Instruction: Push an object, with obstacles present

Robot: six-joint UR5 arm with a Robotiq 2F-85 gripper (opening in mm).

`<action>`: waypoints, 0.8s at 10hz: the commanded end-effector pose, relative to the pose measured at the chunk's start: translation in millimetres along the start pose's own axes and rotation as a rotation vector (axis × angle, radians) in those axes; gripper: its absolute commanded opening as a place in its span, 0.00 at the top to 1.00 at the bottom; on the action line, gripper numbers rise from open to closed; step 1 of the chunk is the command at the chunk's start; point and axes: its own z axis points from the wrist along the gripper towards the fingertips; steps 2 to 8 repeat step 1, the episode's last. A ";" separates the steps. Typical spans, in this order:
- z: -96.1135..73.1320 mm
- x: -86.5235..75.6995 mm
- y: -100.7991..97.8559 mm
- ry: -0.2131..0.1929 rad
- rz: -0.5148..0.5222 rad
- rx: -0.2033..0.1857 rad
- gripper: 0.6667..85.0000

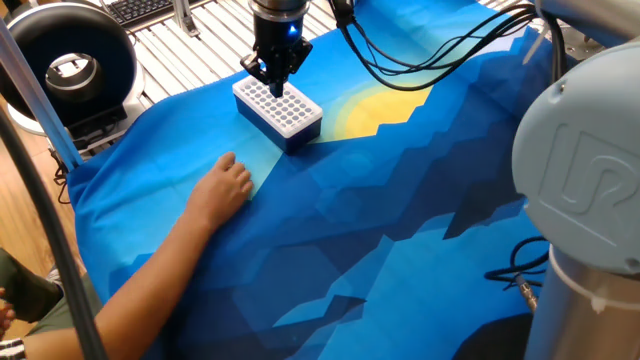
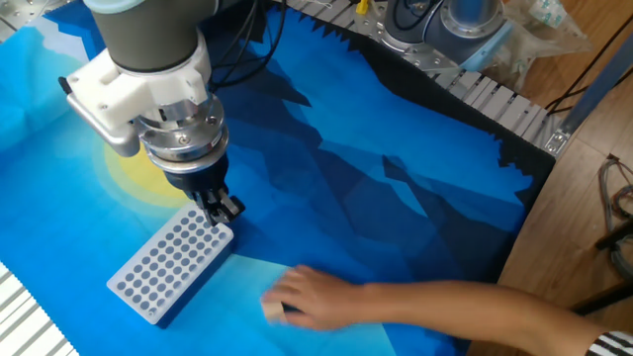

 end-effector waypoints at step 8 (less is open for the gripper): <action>1.6 1.9 -2.1 0.000 -0.010 -0.005 1.00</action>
